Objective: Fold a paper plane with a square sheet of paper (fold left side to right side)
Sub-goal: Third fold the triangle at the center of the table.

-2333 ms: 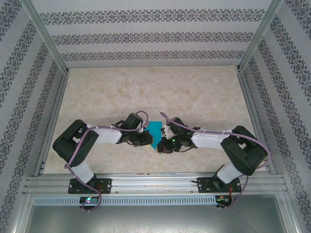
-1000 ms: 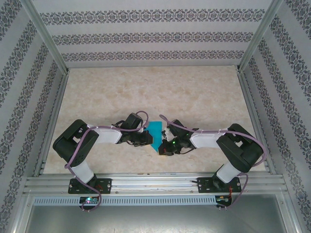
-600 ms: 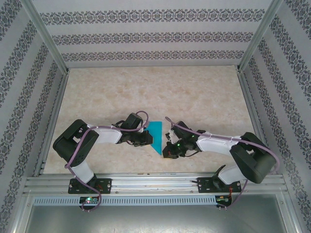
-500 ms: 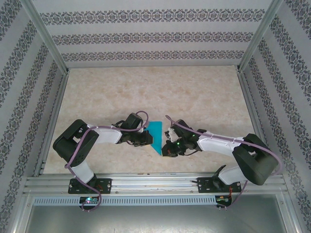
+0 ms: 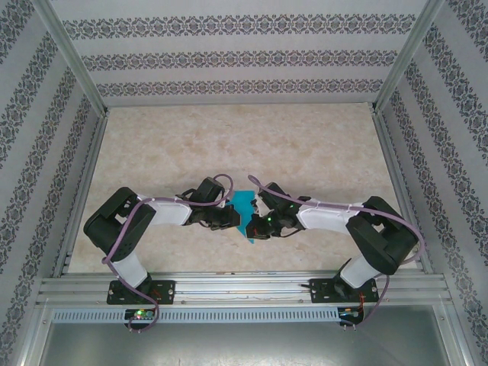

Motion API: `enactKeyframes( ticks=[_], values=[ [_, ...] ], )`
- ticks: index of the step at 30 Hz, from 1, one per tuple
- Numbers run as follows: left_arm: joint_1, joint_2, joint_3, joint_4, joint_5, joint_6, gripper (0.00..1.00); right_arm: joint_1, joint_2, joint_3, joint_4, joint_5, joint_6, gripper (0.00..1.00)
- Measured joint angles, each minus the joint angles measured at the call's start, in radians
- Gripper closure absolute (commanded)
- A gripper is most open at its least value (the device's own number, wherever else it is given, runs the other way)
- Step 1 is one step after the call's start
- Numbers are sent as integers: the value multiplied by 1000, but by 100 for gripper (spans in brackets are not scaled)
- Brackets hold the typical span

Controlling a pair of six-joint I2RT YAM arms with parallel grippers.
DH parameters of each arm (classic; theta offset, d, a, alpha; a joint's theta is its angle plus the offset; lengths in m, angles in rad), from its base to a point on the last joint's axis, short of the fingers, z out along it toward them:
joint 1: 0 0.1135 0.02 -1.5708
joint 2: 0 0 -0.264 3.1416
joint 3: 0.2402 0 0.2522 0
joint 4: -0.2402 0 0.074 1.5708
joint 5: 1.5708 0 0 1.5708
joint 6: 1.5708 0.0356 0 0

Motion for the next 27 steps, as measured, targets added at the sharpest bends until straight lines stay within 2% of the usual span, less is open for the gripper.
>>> enactKeyframes(
  ticks=[20,27],
  values=[
    [-3,-11,2,2,1,-1,81,7,53,44,-88,84,-23,100],
    [-5,-109,-80,40,-25,-8,90,20,53,54,-107,115,-26,100]
  ],
)
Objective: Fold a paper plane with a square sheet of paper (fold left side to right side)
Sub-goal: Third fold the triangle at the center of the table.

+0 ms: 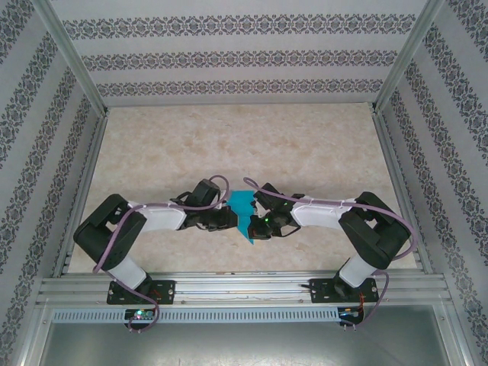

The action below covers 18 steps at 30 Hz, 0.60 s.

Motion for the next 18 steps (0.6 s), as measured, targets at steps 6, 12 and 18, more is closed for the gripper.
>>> enactKeyframes(
  ticks=[6,12,18],
  values=[
    [-28,-10,-40,106,18,-23,91,16,2,10,-14,25,0,100],
    [-41,29,-40,198,29,-52,92,31,7,29,-40,55,0,100],
    [-41,48,-40,206,21,-55,92,32,10,37,-52,61,0,100]
  ],
)
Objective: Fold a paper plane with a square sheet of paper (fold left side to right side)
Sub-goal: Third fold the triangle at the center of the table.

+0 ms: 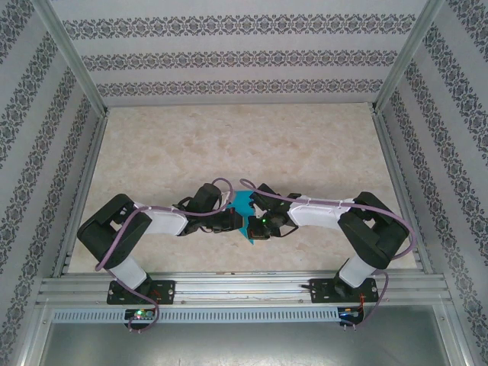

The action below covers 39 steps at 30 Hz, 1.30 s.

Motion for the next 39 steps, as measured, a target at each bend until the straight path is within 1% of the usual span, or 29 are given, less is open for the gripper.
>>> enactKeyframes(
  ticks=[9,20,26,34,39],
  values=[
    [1,40,8,-6,-32,0,92,6,11,22,-30,17,-1,100],
    [23,47,9,-6,-13,-29,92,18,19,42,-62,37,-21,100],
    [87,47,9,-18,3,-17,91,20,20,46,-66,47,-24,100],
    [210,40,19,-72,39,56,91,20,20,46,-66,47,-24,100],
    [247,-15,19,-150,-14,111,93,20,20,46,-66,46,-24,100]
  ],
)
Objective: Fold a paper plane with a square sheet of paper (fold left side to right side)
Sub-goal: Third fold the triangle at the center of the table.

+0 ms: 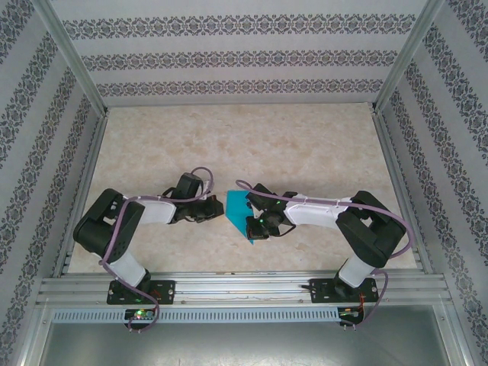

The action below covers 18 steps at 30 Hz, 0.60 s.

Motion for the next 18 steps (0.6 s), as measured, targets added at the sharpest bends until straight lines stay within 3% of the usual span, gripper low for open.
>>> enactKeyframes(
  ticks=[8,13,18],
  values=[
    [-44,-182,14,-92,-13,68,94,0,0,0,0,0,0,100],
    [-134,-153,14,-91,13,70,94,0,0,0,1,0,0,100],
    [-166,-77,15,-69,38,61,94,0,2,2,0,0,0,100]
  ],
)
